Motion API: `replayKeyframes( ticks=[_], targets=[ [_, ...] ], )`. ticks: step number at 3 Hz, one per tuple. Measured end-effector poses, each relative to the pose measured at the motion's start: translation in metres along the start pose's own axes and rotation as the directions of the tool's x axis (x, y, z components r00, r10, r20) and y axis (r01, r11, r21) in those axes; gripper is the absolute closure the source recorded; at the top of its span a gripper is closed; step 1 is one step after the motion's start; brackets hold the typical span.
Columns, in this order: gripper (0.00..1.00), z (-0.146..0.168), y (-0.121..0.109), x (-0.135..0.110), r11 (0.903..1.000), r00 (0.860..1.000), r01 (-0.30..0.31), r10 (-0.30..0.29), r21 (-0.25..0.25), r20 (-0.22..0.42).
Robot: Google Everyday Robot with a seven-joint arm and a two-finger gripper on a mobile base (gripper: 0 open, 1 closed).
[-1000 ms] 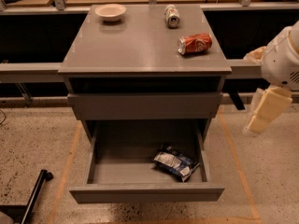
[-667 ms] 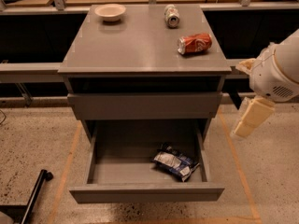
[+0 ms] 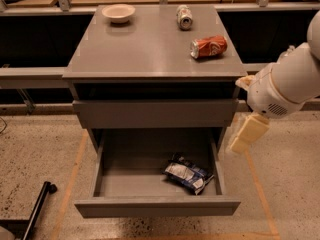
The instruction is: Pick blue chip bag from middle drawer and place on counter
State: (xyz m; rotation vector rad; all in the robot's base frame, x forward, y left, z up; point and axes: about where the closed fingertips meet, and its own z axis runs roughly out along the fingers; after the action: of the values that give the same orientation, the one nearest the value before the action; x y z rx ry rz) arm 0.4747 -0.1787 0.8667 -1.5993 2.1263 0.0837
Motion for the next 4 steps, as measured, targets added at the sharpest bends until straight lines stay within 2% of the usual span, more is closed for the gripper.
replayKeyframes(
  ticks=[1, 2, 3, 4],
  targets=[
    [0.00, 0.045, 0.006, -0.010, 0.9983, 0.998, -0.028, 0.031, -0.051, 0.059],
    [0.00, 0.091, 0.008, -0.021, 0.9954, 0.996, -0.039, 0.046, -0.088, 0.078],
    [0.00, 0.095, 0.007, -0.022, 0.9952, 0.995, -0.041, 0.048, -0.089, 0.082],
    [0.00, 0.085, 0.009, -0.017, 0.9942, 0.995, -0.057, 0.064, -0.091, 0.073]
  ],
)
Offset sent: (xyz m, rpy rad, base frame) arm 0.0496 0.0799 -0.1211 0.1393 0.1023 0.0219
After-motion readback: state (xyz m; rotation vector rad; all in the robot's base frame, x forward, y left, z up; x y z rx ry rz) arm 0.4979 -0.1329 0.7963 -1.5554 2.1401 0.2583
